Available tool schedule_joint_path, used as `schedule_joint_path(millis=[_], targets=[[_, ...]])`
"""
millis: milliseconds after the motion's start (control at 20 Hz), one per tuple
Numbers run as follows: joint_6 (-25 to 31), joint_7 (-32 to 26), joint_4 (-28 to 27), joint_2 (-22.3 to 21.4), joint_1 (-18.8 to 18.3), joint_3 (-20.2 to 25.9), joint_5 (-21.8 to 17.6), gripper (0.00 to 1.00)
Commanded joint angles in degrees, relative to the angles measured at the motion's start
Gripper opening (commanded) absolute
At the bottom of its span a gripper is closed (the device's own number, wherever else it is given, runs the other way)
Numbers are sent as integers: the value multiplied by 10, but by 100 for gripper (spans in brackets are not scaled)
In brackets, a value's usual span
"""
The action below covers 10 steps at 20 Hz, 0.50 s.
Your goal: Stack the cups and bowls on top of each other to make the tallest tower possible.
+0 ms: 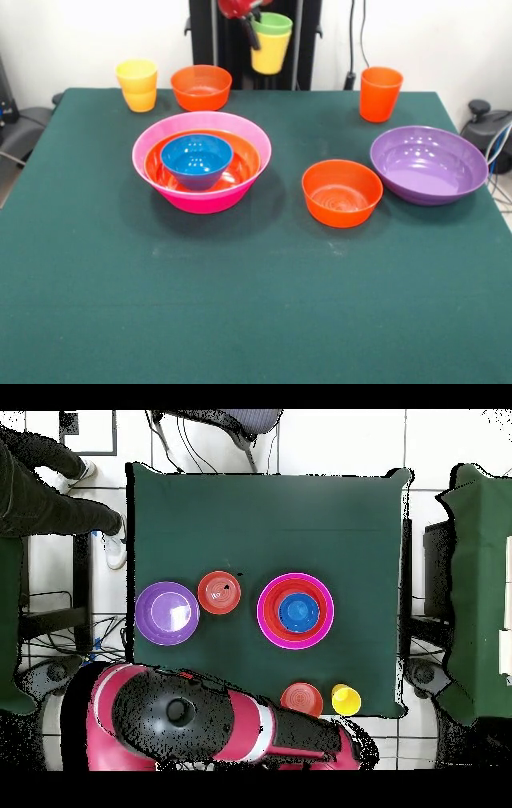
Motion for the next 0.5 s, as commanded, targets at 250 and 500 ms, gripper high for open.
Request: schedule_joint_path(millis=[250, 500], targets=[[110, 178, -113, -65, -25, 24, -80, 0], [104, 150, -129, -91, -57, 29, -83, 0]])
